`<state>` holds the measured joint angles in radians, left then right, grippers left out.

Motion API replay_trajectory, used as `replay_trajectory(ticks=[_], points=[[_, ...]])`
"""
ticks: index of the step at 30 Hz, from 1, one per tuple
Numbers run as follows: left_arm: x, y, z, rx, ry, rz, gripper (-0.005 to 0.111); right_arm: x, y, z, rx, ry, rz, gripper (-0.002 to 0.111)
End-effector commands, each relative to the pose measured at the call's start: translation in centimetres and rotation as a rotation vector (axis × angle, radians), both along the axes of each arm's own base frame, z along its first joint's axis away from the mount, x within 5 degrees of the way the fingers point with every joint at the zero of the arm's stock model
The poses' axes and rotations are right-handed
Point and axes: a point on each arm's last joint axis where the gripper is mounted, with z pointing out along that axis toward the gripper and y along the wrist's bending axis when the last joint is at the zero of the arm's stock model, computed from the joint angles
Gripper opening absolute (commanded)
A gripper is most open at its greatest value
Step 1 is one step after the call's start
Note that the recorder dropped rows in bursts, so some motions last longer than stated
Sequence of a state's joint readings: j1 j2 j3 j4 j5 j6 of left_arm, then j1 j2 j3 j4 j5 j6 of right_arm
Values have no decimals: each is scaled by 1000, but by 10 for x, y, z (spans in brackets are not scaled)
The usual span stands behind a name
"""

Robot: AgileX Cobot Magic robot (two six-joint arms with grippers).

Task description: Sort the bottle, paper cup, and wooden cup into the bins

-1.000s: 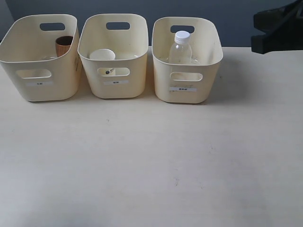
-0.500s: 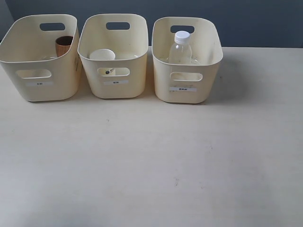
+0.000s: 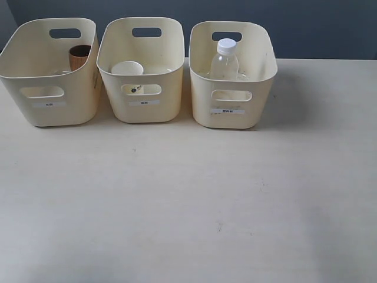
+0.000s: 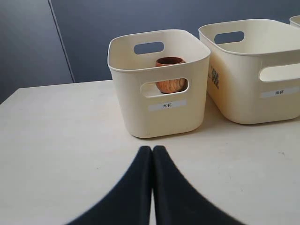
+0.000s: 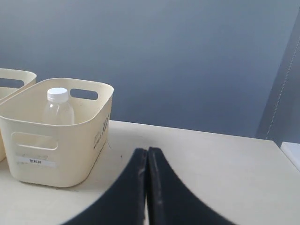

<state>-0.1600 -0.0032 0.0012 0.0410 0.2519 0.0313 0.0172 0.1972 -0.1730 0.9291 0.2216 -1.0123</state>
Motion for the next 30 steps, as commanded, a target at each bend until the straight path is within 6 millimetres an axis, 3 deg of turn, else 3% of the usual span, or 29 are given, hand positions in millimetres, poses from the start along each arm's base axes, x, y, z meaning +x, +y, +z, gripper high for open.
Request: replay_trajectory(ticks=[1,4,15,24,30], points=[[0,0,1,-3,-11,-3,0,-4,-2,-12,6,-15,-26,0],[0,0,1,-3,-11,-3,0,-3,-3,-23,6,7,-33,0],[0,0,1,-3,-11,-3,0,-3,-2,-23,29,13,-25,0],[0,0,1,-3,-11,-3,0,-4,-11,-28,29,41,-129,0],[0,0,1,-3,-11,-3,0,-6,-17,-41,58,-49,-186,0]])
